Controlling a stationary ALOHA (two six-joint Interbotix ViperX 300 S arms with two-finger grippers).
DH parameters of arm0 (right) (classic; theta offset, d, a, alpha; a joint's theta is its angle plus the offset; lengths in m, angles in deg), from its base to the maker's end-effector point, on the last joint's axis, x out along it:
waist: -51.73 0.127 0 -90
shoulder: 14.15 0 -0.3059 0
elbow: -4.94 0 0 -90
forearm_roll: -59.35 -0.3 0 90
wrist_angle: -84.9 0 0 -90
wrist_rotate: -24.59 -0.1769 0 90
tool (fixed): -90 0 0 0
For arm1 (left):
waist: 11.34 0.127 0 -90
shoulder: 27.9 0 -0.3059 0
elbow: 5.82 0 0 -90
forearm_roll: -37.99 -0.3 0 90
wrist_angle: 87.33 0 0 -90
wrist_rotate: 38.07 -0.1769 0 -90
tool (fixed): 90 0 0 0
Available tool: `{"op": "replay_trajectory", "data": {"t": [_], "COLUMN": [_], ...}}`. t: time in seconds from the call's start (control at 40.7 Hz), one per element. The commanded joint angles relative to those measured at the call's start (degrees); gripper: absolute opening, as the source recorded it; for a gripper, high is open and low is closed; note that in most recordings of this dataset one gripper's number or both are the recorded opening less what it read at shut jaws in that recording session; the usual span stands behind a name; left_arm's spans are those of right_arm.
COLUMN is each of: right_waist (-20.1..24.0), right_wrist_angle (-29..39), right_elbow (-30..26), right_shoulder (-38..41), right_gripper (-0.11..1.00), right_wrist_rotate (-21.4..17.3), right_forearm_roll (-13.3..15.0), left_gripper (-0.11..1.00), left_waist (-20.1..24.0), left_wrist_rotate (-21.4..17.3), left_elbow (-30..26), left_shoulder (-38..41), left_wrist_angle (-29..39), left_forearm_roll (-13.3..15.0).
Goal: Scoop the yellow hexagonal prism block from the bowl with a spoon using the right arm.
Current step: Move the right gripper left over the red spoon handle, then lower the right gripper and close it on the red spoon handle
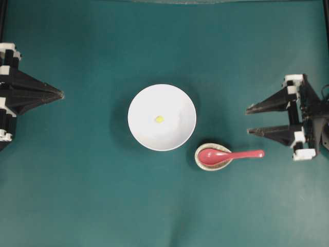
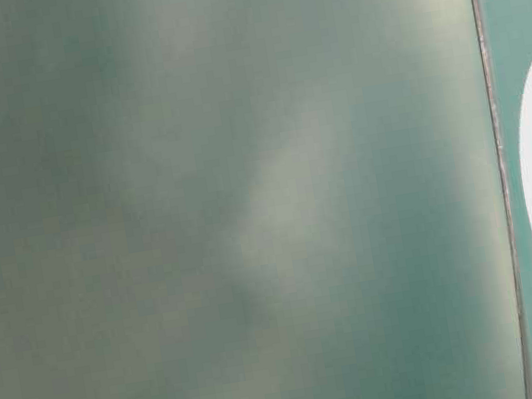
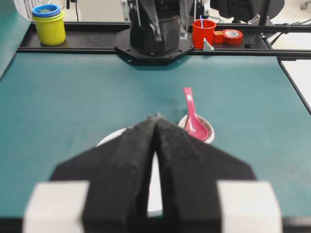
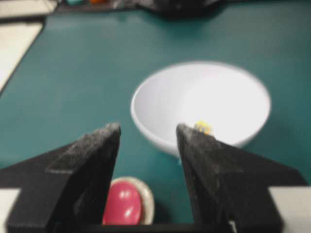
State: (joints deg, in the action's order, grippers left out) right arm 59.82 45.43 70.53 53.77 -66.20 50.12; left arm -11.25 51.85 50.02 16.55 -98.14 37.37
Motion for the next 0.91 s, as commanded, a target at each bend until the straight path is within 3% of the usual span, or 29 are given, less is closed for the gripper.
{"op": "replay_trajectory", "data": {"t": [0.0,0.418,0.516,0.884], "right_waist": [2.9,18.2,20.5,22.1], "right_wrist_angle": [-5.4,-27.6,-30.8,-34.5], "right_elbow": [0.5,2.0,1.8,1.8], "right_shoulder": [3.5,25.5,30.1,37.6], "right_gripper": [0.55,0.55,0.55,0.54], "right_wrist_rotate": [0.1,0.1,0.1,-0.7], "right_forearm_roll": [-2.3,-17.1,-19.3,-20.1], "left_gripper": [-0.01,-0.01,-0.01,-0.01], "left_waist": [0.0,0.0,0.0,0.0], "left_wrist_rotate": [-0.1,0.0,0.0,0.0], "left_elbow": [-1.3,-1.2,-1.2,-1.1], "left_shoulder": [0.4,0.6,0.6,0.7], "left_wrist_angle": [-0.3,-0.3,-0.2,-0.2], "left_forearm_roll": [-0.2,-0.2,-0.2,-0.2]}}
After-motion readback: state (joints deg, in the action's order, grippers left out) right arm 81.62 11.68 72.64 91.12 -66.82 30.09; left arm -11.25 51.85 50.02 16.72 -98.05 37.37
